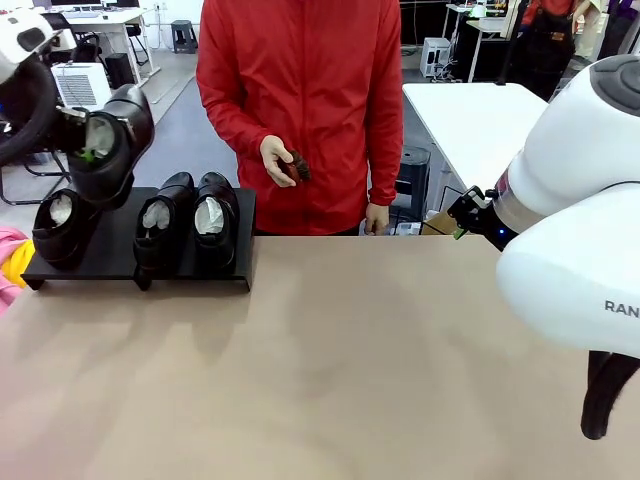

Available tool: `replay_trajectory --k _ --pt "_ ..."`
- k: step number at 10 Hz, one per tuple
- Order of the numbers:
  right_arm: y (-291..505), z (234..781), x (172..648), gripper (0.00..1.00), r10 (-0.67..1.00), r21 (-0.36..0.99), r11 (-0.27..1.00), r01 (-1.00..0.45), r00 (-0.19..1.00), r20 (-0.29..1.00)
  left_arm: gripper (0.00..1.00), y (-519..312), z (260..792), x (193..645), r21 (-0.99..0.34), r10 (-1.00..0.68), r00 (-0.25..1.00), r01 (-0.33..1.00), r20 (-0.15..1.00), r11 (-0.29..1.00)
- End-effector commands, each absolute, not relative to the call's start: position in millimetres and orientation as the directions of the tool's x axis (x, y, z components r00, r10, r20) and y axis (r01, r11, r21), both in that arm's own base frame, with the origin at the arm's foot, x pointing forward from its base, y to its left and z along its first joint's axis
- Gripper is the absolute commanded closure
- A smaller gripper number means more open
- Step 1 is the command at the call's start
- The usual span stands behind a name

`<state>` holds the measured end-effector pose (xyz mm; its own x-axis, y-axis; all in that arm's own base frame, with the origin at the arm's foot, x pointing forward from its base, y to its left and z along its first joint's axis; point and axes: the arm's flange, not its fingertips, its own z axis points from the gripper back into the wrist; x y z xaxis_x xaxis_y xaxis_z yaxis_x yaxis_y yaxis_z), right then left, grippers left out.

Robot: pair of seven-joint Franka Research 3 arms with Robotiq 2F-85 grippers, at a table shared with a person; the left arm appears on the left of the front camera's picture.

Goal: Organize the shoes by placing them on the stand.
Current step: Place the Shoe from the middle of the table onto the Shoes Stand.

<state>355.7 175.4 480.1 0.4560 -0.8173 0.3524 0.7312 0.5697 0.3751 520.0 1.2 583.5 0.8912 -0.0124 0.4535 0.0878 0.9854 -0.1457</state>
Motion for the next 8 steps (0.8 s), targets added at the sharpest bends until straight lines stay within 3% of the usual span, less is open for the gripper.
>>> replay_trajectory --k 1,8 --pt "174.0 482.6 358.9 0.0 -0.803 0.369 0.589 0.719 0.473 0.363 1.0 16.6 578.7 516.9 -0.139 -0.003 0.881 0.078 0.472 0.987" --pt "174.0 482.6 358.9 0.0 -0.803 0.369 0.589 0.719 0.473 0.363 1.0 22.5 573.1 520.6 -0.15 0.024 0.896 0.048 0.443 0.988"
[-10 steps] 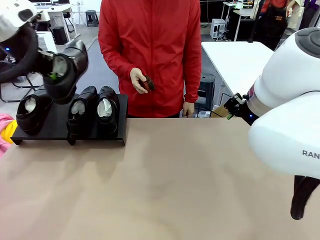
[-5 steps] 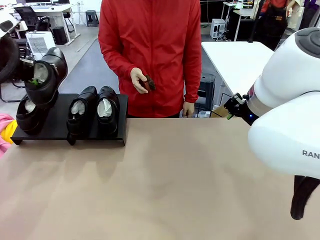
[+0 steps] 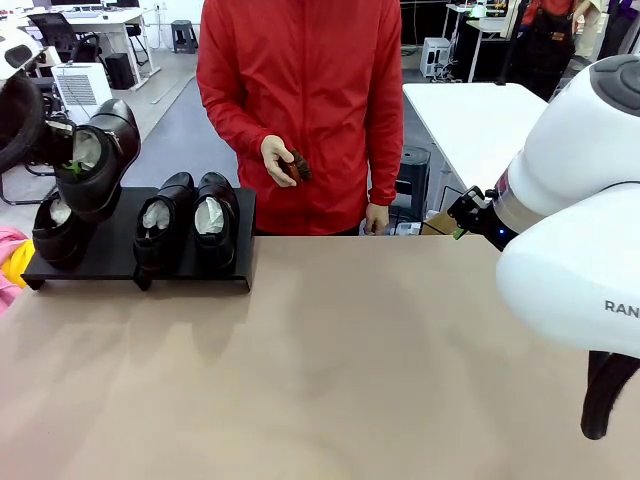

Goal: Organize the shoes by placing them on the stand.
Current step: Place the Shoe from the middle of the table onto the Shoes Stand.

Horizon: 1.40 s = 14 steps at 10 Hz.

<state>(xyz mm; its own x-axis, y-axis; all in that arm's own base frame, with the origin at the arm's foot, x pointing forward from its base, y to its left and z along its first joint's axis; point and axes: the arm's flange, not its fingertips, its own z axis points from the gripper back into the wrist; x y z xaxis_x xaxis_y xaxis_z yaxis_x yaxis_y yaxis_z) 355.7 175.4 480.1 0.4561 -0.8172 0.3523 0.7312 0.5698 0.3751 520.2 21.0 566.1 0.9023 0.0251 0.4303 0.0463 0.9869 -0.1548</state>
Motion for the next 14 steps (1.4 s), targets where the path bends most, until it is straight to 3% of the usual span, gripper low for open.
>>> replay_trajectory --k 1,6,12,14 --pt "174.0 482.6 358.9 0.0 -0.803 0.369 0.589 0.719 0.473 0.363 1.0 22.5 573.1 520.6 -0.15 0.024 0.896 0.048 0.443 0.988" --pt "174.0 482.6 358.9 0.0 -0.803 0.369 0.589 0.719 0.473 0.363 1.0 31.6 553.7 528.5 -0.167 -0.021 0.897 0.105 0.441 0.98" --pt "174.0 482.6 358.9 0.0 -0.803 0.369 0.589 0.719 0.473 0.363 1.0 51.6 492.5 550.8 -0.151 -0.064 0.886 0.149 0.46 0.977" --pt "174.0 482.6 358.9 0.0 -0.803 0.369 0.589 0.719 0.473 0.363 1.0 56.3 480.1 556.4 -0.174 -0.022 0.899 0.109 0.437 0.979"
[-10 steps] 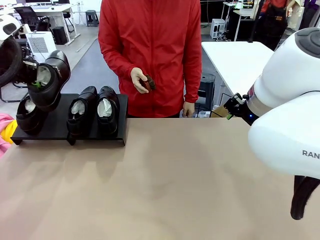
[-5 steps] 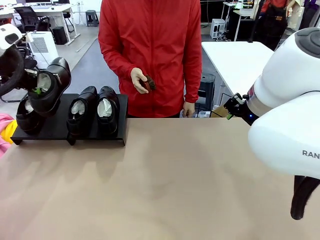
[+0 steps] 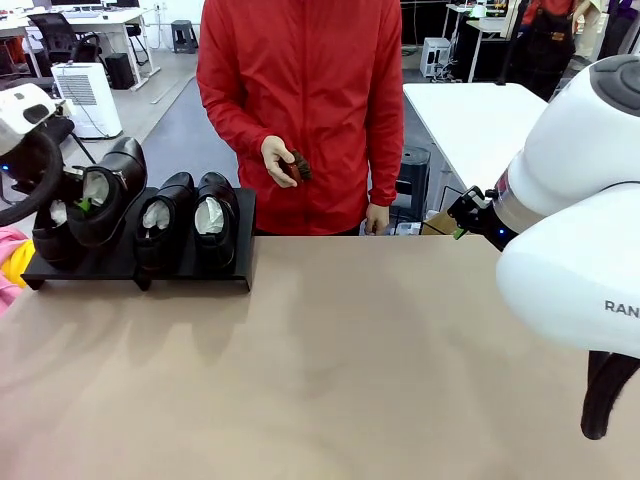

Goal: Organize the shoes by placing them on the stand.
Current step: Place the Shoe from the middle of the table onto the Shoes Stand.

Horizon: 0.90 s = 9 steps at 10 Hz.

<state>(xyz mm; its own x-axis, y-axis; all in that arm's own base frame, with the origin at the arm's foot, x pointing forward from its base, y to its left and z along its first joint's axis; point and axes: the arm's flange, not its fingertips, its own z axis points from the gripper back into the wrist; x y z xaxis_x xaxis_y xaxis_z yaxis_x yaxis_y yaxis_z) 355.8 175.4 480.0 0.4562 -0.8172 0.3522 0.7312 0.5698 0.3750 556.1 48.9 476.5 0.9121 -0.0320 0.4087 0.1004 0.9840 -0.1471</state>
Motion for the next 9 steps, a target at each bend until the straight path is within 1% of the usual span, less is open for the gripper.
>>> replay_trajectory --k 1,3,6,7,9 --pt "174.0 482.6 358.9 0.0 -0.803 0.369 0.589 0.719 0.473 0.363 1.0 58.5 472.0 557.2 -0.155 -0.02 0.883 0.105 0.469 0.982" --pt "174.0 482.6 358.9 0.0 -0.803 0.369 0.589 0.719 0.473 0.363 1.0 63.2 457.7 556.5 -0.159 -0.013 0.883 0.098 0.468 0.982" --pt "174.0 482.6 358.9 0.0 -0.803 0.369 0.589 0.719 0.473 0.363 1.0 63.2 435.4 556.9 -0.158 -0.013 0.902 0.09 0.431 0.983" --pt "174.0 482.6 358.9 0.0 -0.803 0.369 0.589 0.719 0.473 0.363 1.0 63.7 432.1 557.0 -0.142 -0.013 0.89 0.087 0.456 0.986" --pt "174.0 482.6 358.9 0.0 -0.803 0.369 0.589 0.719 0.473 0.363 1.0 63.6 428.1 560.4 -0.153 -0.009 0.876 0.094 0.483 0.984"
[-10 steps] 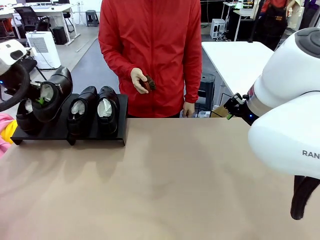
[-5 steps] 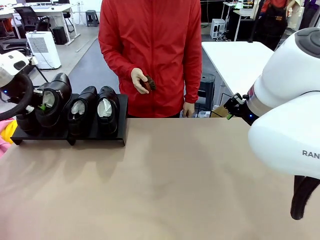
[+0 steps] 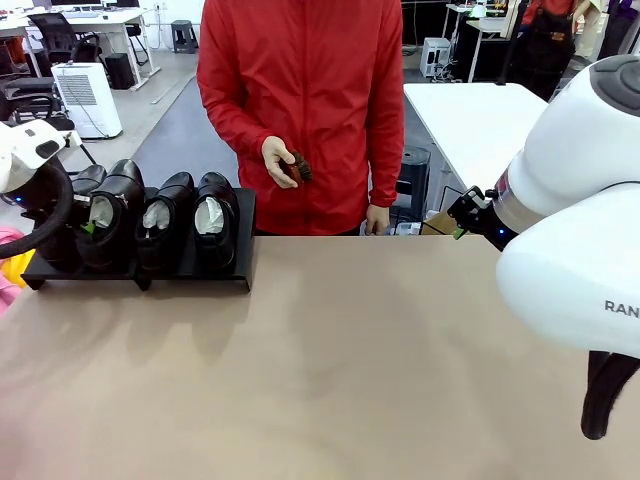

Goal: Organize the shoes by placing them on the stand.
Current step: Place the Shoe from the middle of the table onto the Shoes Stand.

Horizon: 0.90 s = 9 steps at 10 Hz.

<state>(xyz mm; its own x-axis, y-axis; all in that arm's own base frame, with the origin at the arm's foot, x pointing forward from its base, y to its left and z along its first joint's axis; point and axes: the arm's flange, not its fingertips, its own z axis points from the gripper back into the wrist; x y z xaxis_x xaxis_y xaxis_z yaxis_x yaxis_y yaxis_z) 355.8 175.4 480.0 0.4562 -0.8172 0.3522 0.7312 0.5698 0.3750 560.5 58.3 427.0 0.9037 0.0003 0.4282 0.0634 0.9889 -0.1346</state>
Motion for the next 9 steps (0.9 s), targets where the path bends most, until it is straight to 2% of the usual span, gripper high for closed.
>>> replay_trajectory --k 1,7,8,9 --pt "174.0 482.6 358.9 0.0 -0.803 0.369 0.589 0.719 0.473 0.363 1.0 62.7 424.9 561.9 -0.151 -0.01 0.876 0.094 0.481 0.984" --pt "174.0 482.6 358.9 0.0 -0.803 0.369 0.589 0.719 0.473 0.363 1.0 64.4 413.7 567.6 -0.162 0.011 0.895 0.068 0.445 0.984" --pt "174.0 482.6 358.9 0.0 -0.803 0.369 0.589 0.719 0.473 0.363 0.87 65.2 413.8 567.9 -0.158 0.016 0.898 0.06 0.441 0.986" --pt "174.0 482.6 358.9 0.0 -0.803 0.369 0.589 0.719 0.473 0.363 0.68 65.5 413.7 568.0 -0.151 0.013 0.898 0.06 0.441 0.987"
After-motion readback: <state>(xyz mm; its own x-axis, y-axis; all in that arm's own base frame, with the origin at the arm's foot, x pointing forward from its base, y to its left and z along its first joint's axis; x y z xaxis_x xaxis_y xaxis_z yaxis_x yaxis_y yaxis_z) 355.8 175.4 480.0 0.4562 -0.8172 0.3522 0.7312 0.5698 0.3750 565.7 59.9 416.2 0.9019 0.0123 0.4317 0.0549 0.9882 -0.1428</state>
